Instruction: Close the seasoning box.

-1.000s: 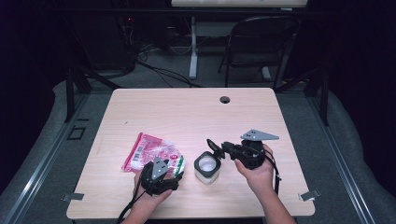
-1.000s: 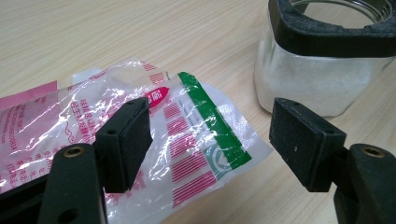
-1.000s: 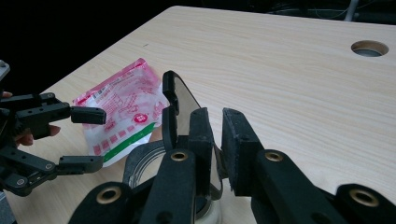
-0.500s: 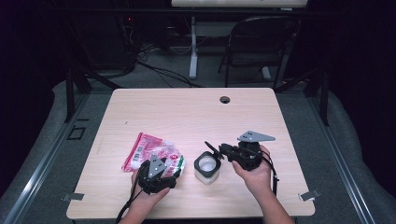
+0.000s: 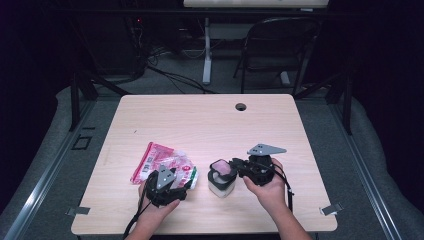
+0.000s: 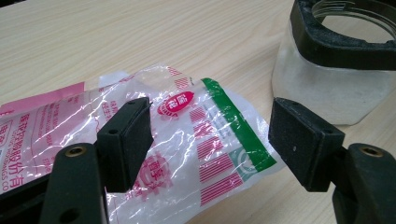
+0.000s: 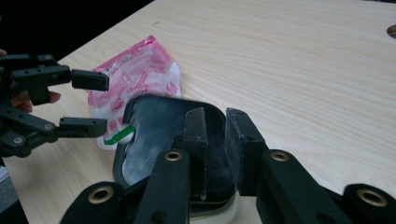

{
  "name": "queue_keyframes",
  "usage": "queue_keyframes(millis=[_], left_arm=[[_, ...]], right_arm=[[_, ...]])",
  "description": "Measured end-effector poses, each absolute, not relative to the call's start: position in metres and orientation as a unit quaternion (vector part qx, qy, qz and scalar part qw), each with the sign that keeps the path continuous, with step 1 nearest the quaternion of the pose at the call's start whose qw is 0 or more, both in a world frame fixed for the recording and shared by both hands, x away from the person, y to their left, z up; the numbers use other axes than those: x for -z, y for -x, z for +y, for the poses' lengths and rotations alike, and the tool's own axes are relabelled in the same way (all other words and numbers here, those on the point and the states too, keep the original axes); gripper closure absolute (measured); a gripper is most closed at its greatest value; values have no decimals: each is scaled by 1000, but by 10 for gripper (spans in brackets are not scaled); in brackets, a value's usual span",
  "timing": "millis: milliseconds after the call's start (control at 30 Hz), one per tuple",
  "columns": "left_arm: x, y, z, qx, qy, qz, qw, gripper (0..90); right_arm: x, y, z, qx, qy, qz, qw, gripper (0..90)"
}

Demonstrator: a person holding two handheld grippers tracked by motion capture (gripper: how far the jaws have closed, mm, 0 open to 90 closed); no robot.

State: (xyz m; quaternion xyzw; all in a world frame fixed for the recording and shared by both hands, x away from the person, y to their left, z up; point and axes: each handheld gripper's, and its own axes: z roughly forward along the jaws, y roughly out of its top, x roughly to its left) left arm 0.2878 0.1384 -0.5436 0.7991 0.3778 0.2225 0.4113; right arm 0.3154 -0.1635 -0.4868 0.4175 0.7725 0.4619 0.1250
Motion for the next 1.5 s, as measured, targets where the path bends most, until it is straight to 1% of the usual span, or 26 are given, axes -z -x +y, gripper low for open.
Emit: queue_keyframes(millis=[567, 867, 1033, 1300, 1400, 1500], left_arm=[[543, -290, 144, -224, -796, 386, 409, 304], [541, -292, 149, -224, -789, 395, 413, 305], [540, -293, 151, -222, -788, 399, 414, 316], [538, -294, 156, -222, -782, 406, 418, 317], [536, -296, 160, -223, -777, 411, 421, 320], [534, -297, 166, -223, -772, 420, 423, 322]], right_arm=[[488, -314, -160, -461, -409, 778, 120, 729], [486, -314, -161, -468, -410, 774, 120, 653], [484, -315, -162, -463, -410, 777, 117, 580], [480, -315, -166, -462, -411, 777, 118, 523], [478, -317, -171, -464, -410, 775, 125, 495], [476, -318, -177, -463, -416, 771, 133, 491]])
